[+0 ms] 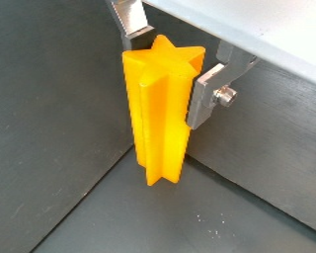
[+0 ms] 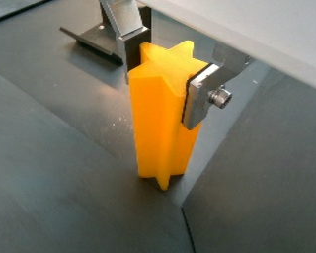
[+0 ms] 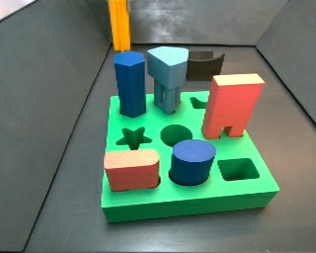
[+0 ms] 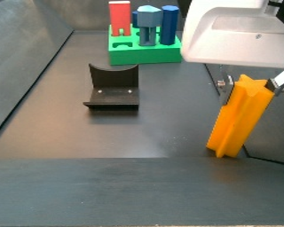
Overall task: Pick up the star object. Move up. Move to above the board. Insert the star object.
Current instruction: Pick up the star object, then move up.
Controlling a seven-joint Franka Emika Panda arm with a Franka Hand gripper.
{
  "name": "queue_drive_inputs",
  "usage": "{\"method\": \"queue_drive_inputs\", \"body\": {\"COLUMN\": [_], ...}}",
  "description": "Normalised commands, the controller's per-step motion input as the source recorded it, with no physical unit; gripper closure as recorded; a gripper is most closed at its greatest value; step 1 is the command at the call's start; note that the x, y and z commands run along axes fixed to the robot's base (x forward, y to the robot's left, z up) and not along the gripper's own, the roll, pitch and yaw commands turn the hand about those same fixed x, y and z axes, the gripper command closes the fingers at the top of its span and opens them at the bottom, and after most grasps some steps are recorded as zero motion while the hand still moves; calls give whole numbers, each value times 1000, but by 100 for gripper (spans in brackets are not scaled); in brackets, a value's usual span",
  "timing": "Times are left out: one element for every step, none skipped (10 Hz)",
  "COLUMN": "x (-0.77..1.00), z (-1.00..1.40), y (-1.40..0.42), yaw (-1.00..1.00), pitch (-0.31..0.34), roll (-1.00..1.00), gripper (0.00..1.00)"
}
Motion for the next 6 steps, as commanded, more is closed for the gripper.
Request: {"method": "queue_drive_inputs", "body": {"x": [0, 0, -47, -68, -56, -33], "z": [0, 833, 815, 691, 604, 402], "y": [0, 0, 24, 16, 13, 17], "yaw": [0, 0, -31, -35, -34, -32], "pitch": [0, 0, 11, 32, 35, 47], "roll": [0, 0, -6, -10, -5, 2], "gripper": [100, 100, 100, 100, 100, 100]}}
